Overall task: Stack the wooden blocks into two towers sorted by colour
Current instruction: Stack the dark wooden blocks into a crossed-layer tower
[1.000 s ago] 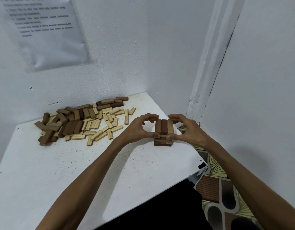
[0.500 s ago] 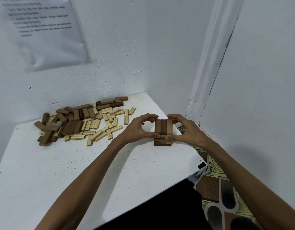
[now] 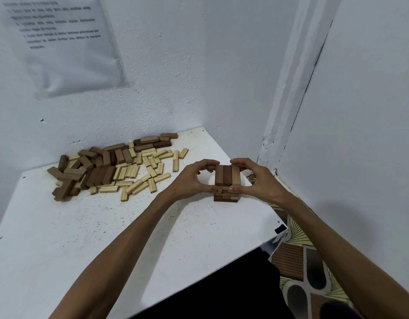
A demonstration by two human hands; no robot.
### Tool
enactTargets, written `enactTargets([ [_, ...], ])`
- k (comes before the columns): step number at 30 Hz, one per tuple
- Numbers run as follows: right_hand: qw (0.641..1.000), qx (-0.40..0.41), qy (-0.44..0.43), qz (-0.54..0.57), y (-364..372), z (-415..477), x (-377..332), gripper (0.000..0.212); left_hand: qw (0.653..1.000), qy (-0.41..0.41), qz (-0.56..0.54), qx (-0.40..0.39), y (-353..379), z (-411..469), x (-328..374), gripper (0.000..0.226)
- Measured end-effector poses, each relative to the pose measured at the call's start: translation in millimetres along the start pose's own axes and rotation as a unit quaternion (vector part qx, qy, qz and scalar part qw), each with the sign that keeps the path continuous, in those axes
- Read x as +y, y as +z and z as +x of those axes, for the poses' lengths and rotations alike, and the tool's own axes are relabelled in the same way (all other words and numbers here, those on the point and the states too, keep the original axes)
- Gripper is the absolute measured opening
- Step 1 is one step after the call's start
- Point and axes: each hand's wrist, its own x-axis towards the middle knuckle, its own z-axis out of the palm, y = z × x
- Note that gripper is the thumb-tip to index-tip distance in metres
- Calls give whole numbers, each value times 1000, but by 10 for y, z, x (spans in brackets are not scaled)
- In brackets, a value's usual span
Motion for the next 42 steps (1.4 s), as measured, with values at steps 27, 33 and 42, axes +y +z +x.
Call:
enactTargets([
  [27, 1000, 9, 12, 5, 26, -16, 7, 74, 1000, -5, 17, -2, 8, -2, -26, 76],
  [33, 1000, 6, 8, -5, 3, -26, -41, 83, 1000, -2, 20, -15, -31, -40, 32, 86],
  [42, 997, -8, -41, -58, -44, 190, -377, 77, 999, -11, 33, 6, -495, -219, 130, 81],
])
